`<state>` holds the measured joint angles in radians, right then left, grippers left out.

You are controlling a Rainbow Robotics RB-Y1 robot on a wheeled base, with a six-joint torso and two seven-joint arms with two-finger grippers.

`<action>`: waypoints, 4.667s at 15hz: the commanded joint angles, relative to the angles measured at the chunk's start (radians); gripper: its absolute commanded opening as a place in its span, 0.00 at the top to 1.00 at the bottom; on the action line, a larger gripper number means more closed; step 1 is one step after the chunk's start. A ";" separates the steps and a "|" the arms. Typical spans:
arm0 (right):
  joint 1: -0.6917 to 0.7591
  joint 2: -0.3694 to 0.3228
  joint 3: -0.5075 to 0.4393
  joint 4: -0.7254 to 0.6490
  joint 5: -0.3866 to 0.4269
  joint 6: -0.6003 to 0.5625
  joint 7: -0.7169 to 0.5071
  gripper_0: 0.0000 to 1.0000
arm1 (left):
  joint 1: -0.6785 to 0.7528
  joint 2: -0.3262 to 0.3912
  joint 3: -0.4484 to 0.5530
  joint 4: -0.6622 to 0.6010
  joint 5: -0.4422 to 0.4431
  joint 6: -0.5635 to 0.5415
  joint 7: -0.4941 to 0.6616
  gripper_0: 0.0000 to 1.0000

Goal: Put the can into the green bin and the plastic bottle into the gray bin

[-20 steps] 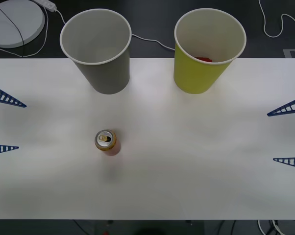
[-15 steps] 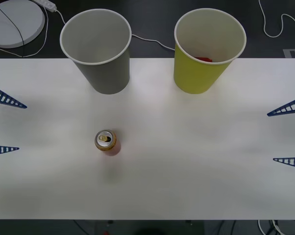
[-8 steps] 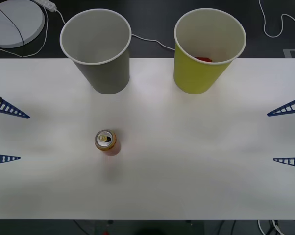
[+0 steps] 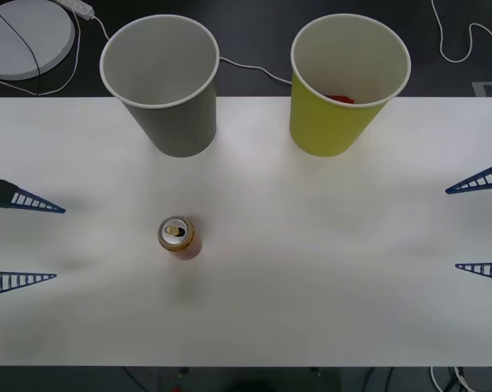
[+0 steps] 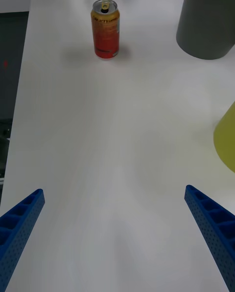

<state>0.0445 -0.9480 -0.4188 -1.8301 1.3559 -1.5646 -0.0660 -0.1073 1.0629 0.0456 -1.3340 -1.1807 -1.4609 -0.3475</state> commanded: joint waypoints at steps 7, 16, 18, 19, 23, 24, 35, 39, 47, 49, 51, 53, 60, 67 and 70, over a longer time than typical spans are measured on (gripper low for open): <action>0.000 0.000 0.000 0.000 0.000 0.000 0.000 0.00 | -0.057 -0.052 -0.213 0.265 0.269 0.027 -0.246 0.00; 0.000 0.000 0.000 0.000 0.000 0.000 0.000 0.00 | -0.057 -0.190 -0.268 0.306 0.309 0.142 -0.309 0.00; 0.000 0.000 0.000 0.000 0.000 0.000 0.000 0.00 | -0.057 -0.207 -0.283 0.308 0.317 0.168 -0.337 0.00; 0.000 0.000 0.000 0.000 0.000 0.000 0.000 0.00 | -0.055 -0.219 -0.288 0.308 0.319 0.174 -0.340 0.00; 0.000 0.000 0.000 0.000 0.000 0.000 0.000 0.00 | -0.057 -0.279 -0.294 0.326 0.326 0.191 -0.357 0.00; 0.000 0.000 0.000 0.000 0.000 0.000 0.000 0.00 | -0.057 -0.297 -0.294 0.326 0.328 0.200 -0.361 0.00; 0.000 0.000 0.000 0.000 0.000 0.000 0.000 0.00 | -0.080 -0.432 -0.294 0.326 0.311 0.277 -0.374 0.00; 0.000 0.000 0.000 0.000 0.000 0.000 0.000 0.00 | -0.089 -0.474 -0.294 0.326 0.299 0.292 -0.374 0.00; 0.000 0.000 0.000 0.000 0.000 0.000 0.000 0.00 | -0.123 -0.537 -0.293 0.328 0.246 0.327 -0.369 0.00; 0.000 0.000 0.000 0.000 0.000 0.000 0.000 0.00 | -0.126 -0.546 -0.294 0.328 0.245 0.335 -0.367 0.00; 0.000 0.000 0.000 0.000 0.000 0.000 0.000 0.00 | -0.126 -0.557 -0.293 0.328 0.240 0.341 -0.366 0.00; 0.000 0.000 0.000 0.000 0.000 0.000 0.000 0.00 | -0.126 -0.560 -0.293 0.328 0.237 0.344 -0.366 0.00; 0.000 0.000 0.000 0.000 0.000 0.000 0.000 0.00 | -0.129 -0.560 -0.293 0.328 0.233 0.344 -0.364 1.00; 0.000 0.000 0.000 0.000 0.000 0.000 0.000 0.00 | -0.127 -0.557 -0.293 0.326 0.231 0.344 -0.357 1.00; 0.000 0.000 0.000 0.000 0.000 0.000 0.000 0.00 | -0.129 -0.537 -0.293 0.322 0.231 0.344 -0.338 1.00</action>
<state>0.0445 -0.9480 -0.4188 -1.8300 1.3560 -1.5646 -0.0659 -0.2352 0.5206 -0.2470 -1.0093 -0.9488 -1.1174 -0.6914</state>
